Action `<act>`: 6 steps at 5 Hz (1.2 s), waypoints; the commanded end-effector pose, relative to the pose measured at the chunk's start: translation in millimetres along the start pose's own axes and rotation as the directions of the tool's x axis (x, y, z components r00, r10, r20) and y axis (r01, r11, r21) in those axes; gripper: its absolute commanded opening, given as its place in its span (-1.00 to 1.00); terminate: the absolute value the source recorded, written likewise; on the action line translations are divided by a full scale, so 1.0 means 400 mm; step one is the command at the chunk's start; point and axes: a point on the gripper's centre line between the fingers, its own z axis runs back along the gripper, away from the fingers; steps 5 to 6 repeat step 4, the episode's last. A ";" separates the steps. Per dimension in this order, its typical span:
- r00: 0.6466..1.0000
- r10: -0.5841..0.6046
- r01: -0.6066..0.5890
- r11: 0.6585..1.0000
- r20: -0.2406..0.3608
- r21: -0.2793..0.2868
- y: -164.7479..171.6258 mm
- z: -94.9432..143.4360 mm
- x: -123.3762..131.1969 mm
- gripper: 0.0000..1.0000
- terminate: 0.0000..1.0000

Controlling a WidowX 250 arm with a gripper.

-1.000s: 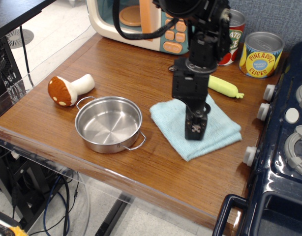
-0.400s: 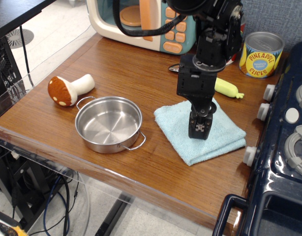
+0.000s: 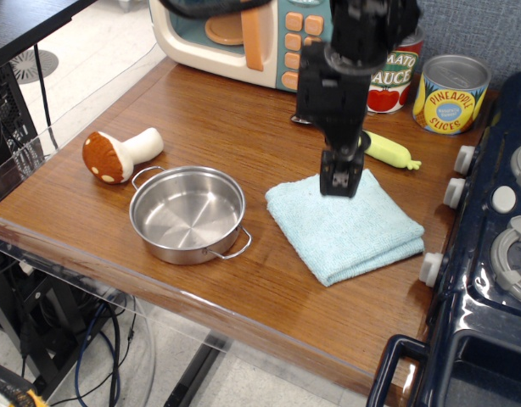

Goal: Slide the blue towel to the front right corner of the table.

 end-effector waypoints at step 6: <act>1.000 0.005 -0.007 0.997 -0.020 -0.075 0.013 0.076 0.030 1.00 1.00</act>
